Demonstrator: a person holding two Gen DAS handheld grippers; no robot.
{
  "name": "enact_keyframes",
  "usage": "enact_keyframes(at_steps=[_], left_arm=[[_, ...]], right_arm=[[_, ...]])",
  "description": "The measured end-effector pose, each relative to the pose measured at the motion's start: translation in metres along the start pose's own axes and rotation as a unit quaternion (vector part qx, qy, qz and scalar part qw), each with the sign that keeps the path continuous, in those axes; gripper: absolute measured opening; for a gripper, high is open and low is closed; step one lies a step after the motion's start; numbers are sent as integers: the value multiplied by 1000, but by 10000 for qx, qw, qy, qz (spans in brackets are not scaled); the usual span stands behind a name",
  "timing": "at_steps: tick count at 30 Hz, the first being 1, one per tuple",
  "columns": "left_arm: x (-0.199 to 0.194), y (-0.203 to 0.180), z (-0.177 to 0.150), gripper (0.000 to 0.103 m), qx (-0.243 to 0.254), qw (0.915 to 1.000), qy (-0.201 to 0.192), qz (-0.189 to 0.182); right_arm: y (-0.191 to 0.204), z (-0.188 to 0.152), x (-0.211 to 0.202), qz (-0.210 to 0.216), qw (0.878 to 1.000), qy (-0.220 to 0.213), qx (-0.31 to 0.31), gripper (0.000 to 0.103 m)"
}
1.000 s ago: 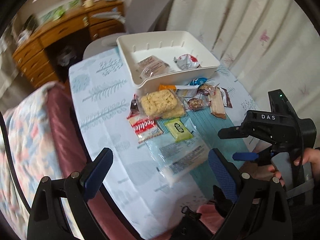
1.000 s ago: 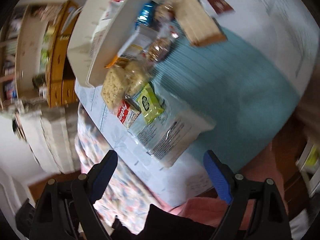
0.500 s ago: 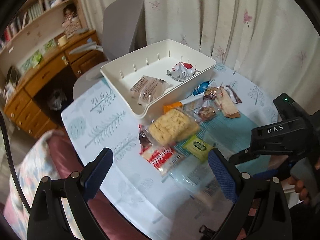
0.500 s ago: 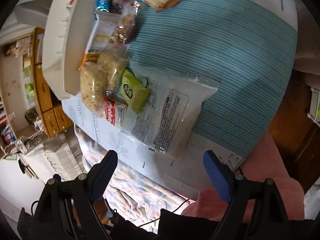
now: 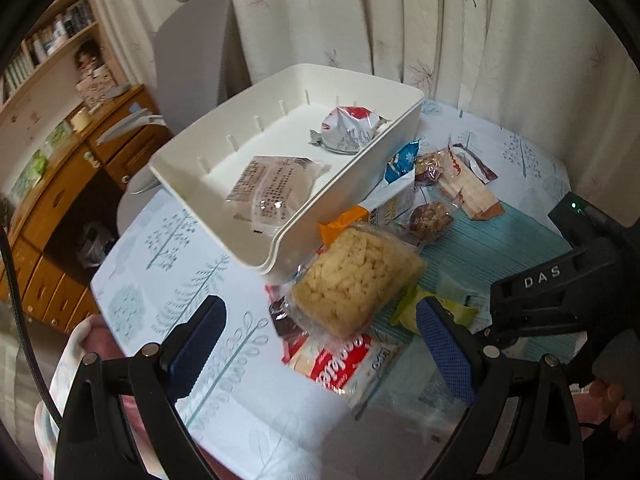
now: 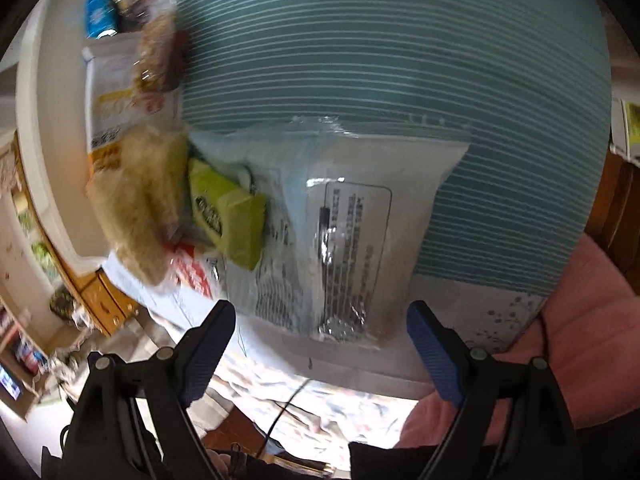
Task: Organize snacks
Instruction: 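Grasp puffed-snack bag with left tool while right tool grasps the white packet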
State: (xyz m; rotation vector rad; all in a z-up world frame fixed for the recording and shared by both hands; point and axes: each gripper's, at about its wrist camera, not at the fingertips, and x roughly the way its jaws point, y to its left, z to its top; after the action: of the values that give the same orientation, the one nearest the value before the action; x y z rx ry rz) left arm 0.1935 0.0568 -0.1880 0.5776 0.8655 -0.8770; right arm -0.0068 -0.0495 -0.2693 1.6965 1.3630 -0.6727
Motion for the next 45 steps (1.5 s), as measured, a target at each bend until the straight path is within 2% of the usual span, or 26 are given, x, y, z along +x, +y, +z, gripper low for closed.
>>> enact_keyframes(at_steps=[7, 16, 24, 29, 30, 31, 33, 41, 42, 45], left_arm=[[34, 1, 10, 95, 131, 9995, 109, -268], [68, 0, 16, 95, 78, 9988, 310, -378], [67, 2, 13, 96, 72, 9991, 162, -374], [66, 2, 11, 93, -12, 9995, 44, -298], [66, 2, 10, 92, -11, 9996, 48, -271], [66, 1, 9, 85, 5, 9996, 65, -270], [70, 0, 6, 76, -20, 9987, 246, -453], [76, -4, 5, 75, 39, 9986, 261, -455], [76, -5, 6, 70, 73, 9985, 254, -470], [75, -8, 7, 65, 100, 9985, 237, -486]], right_arm=[[3, 8, 10, -223, 9996, 5, 181, 88], [2, 32, 20, -542, 9979, 186, 296, 89], [8, 52, 27, -778, 9960, 345, 280, 93], [18, 59, 30, -757, 9960, 387, 287, 93], [17, 57, 31, -745, 9961, 388, 285, 92], [18, 58, 33, -729, 9962, 393, 277, 92], [14, 60, 29, -666, 9966, 415, 248, 89], [-10, 63, 8, -298, 9980, 477, 289, 70], [-11, 64, 7, -272, 9981, 473, 273, 67], [-15, 66, 3, -225, 9985, 452, 189, 62]])
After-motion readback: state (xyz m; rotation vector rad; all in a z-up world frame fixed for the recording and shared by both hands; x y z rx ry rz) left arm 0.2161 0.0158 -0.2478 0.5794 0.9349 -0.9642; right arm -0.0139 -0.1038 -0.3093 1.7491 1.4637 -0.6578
